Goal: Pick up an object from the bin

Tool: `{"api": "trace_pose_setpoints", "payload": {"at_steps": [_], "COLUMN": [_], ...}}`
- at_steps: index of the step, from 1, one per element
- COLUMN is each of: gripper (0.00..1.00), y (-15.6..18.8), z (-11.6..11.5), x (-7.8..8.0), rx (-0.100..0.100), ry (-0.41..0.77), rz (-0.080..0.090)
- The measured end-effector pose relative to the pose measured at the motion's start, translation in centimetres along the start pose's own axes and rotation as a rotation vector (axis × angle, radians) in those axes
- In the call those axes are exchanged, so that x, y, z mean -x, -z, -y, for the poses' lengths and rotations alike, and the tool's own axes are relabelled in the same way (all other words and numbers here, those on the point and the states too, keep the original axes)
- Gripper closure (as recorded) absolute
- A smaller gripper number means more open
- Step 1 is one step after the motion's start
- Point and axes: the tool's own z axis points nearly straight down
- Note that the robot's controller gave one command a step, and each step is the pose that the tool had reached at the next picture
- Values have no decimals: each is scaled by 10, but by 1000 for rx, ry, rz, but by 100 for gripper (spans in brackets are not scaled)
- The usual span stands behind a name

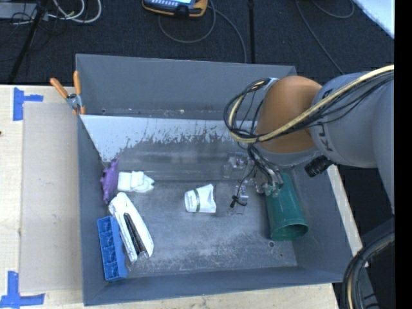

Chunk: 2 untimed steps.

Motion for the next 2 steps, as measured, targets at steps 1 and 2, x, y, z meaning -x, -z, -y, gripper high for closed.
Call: {"api": "trace_pose_setpoints", "payload": {"at_steps": [1, 2], "gripper": [0, 0], "y": [-11, -12], "z": [-29, -36], "x": [-5, -2], "rx": [3, 1], "ry": [-110, 97], "rz": [-8, -3]}}
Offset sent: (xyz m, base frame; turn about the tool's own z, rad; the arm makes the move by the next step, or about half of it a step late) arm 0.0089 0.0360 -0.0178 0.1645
